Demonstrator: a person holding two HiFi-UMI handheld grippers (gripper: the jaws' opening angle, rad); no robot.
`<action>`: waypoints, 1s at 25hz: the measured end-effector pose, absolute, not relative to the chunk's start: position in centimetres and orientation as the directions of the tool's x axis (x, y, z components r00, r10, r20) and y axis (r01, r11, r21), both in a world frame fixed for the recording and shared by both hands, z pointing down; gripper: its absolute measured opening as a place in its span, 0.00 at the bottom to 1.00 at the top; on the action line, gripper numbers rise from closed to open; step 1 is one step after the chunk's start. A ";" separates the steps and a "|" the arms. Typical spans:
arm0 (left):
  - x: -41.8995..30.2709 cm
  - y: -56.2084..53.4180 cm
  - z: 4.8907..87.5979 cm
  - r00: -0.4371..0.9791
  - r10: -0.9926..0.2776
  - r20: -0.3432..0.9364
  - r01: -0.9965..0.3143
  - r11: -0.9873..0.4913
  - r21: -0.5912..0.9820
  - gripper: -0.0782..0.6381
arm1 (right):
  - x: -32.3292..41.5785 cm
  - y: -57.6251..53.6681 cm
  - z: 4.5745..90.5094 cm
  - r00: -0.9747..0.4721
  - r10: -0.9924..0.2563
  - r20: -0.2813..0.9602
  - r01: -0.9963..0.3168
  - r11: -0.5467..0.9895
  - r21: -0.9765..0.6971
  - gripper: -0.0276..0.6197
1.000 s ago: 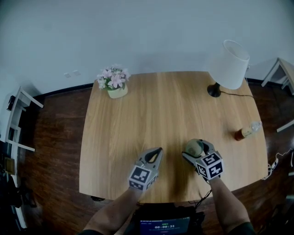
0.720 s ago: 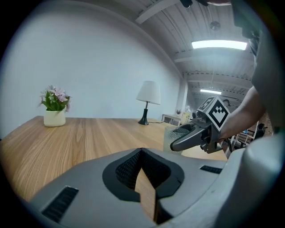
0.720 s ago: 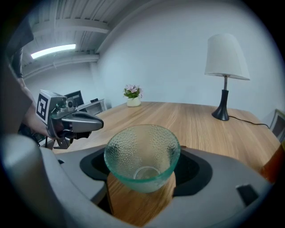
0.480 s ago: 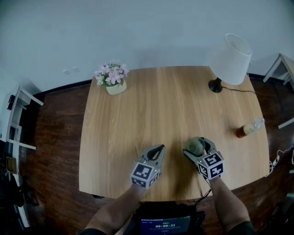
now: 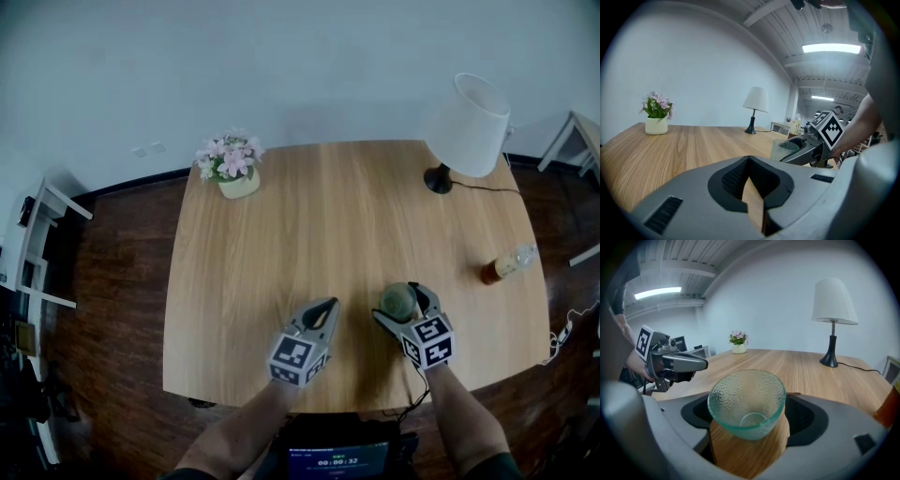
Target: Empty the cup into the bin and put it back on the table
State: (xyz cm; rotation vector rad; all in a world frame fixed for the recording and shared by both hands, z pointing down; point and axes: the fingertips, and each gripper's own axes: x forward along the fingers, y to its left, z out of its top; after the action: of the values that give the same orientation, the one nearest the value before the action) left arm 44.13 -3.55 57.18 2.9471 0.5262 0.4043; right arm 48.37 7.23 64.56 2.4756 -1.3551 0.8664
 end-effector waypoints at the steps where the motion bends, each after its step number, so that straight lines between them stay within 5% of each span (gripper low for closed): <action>1: 44.1 -3.6 57.0 0.905 0.354 0.237 0.322 -0.933 0.162 0.10 | 48.4 7.3 64.3 0.419 -0.709 0.567 -0.816 -0.568 -0.109 0.75; 25: 41.5 -1.3 51.0 0.928 0.343 0.143 0.331 -0.938 0.104 0.10 | 45.6 10.1 55.5 0.469 -0.781 0.413 -0.817 -0.561 -0.134 0.75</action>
State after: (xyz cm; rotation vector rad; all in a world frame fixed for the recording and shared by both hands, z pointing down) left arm 41.55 -1.32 50.95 3.0076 0.5264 0.2438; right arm 45.65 10.08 55.50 2.6210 -1.4289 0.6692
